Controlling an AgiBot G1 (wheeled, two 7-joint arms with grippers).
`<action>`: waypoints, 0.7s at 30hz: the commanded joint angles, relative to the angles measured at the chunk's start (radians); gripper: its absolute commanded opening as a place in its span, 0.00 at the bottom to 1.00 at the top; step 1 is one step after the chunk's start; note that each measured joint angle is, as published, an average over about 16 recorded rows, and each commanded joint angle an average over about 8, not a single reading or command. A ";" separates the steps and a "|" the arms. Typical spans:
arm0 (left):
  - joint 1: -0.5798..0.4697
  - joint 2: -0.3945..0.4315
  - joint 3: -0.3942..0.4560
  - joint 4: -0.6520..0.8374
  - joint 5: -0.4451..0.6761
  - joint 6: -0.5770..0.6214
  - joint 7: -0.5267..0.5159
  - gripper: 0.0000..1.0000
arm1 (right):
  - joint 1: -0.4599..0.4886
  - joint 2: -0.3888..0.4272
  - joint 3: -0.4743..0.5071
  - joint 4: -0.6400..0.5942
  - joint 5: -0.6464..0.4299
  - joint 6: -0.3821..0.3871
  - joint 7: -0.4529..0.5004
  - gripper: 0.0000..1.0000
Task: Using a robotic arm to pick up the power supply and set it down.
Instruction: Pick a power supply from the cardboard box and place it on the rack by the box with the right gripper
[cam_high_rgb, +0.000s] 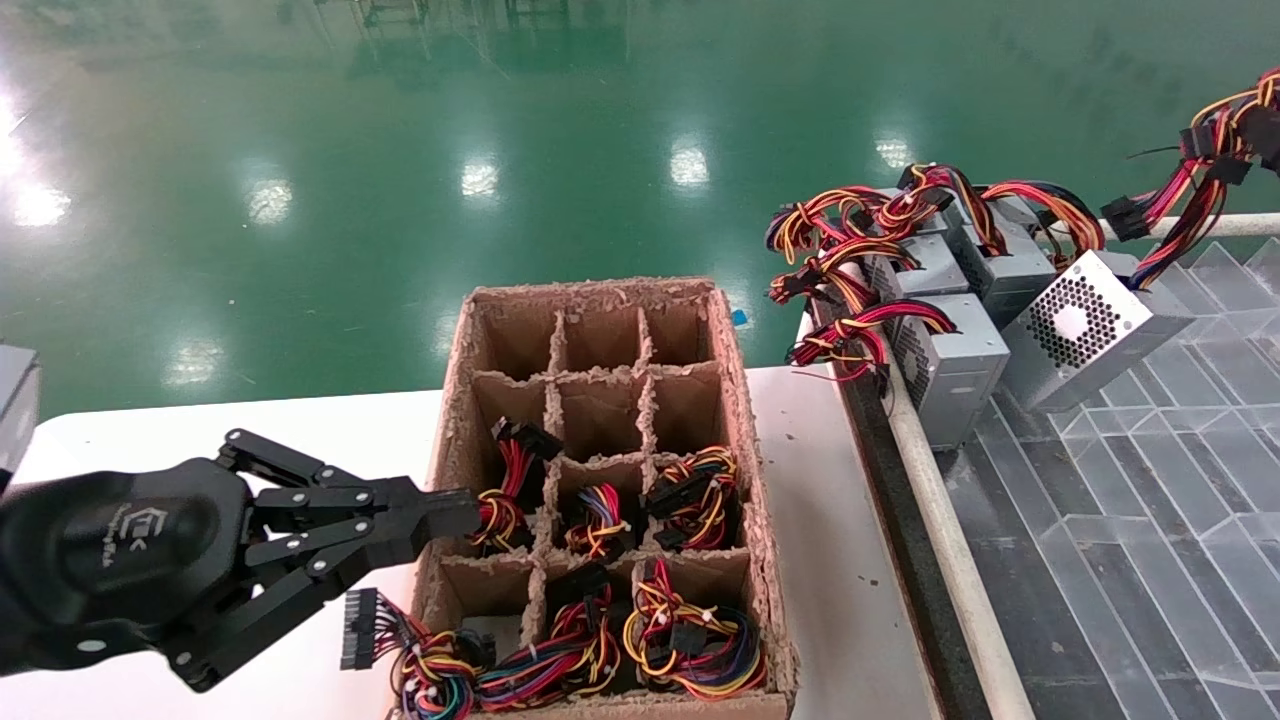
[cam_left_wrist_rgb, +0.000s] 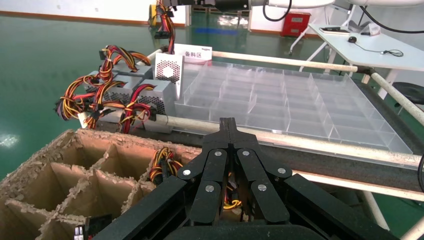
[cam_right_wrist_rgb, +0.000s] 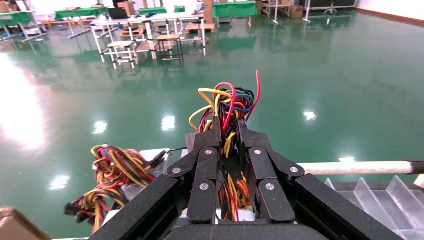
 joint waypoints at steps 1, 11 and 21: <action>0.000 0.000 0.000 0.000 0.000 0.000 0.000 0.00 | -0.016 -0.003 0.012 0.001 0.002 -0.009 -0.006 0.00; 0.000 0.000 0.000 0.000 0.000 0.000 0.000 0.00 | -0.039 -0.088 0.034 -0.006 -0.004 -0.009 -0.032 0.00; 0.000 0.000 0.000 0.000 0.000 0.000 0.000 0.00 | -0.037 -0.124 0.013 -0.011 -0.010 -0.008 -0.034 1.00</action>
